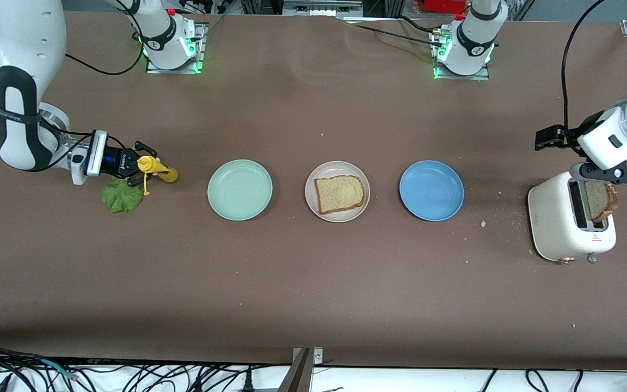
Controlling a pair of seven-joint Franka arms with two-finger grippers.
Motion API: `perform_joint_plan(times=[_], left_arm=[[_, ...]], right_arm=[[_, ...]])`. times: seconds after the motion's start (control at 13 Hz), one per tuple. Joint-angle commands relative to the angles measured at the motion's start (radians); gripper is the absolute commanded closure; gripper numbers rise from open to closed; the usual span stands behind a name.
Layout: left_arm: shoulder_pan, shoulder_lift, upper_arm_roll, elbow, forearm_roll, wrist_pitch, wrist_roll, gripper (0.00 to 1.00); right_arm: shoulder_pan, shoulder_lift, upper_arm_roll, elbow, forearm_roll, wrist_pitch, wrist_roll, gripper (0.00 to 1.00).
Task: Make sandwich in beige plate with both arms
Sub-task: 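Lower the mustard bottle onto the table and open the right gripper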
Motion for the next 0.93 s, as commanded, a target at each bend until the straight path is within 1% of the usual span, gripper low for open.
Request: perform_joint_plan(times=[0.0,0.15,0.23,0.54,0.62,0.85], left_arm=[[0.004,-0.01,0.001,0.004,-0.023,-0.02,0.007,0.0],[0.004,-0.01,0.001,0.006,-0.023,-0.024,0.007,0.0],[0.004,-0.01,0.001,0.004,-0.023,-0.024,0.007,0.0],[0.006,-0.01,0.003,0.006,-0.023,-0.026,0.007,0.0],[0.006,-0.01,0.004,0.006,-0.023,-0.027,0.009,0.0],[0.006,-0.01,0.004,0.006,-0.023,-0.027,0.007,0.0]], right_arm=[[-0.031,0.046,0.003,0.042,0.021,-0.043,-0.051,1.0],[-0.033,0.086,0.003,0.06,0.029,-0.044,-0.105,1.0],[-0.033,0.094,0.006,0.06,0.043,-0.044,-0.113,1.0],[-0.033,0.109,0.006,0.076,0.044,-0.043,-0.122,1.0],[-0.033,0.109,0.006,0.076,0.043,-0.043,-0.12,0.94],[-0.033,0.109,0.006,0.074,0.041,-0.041,-0.102,0.44]])
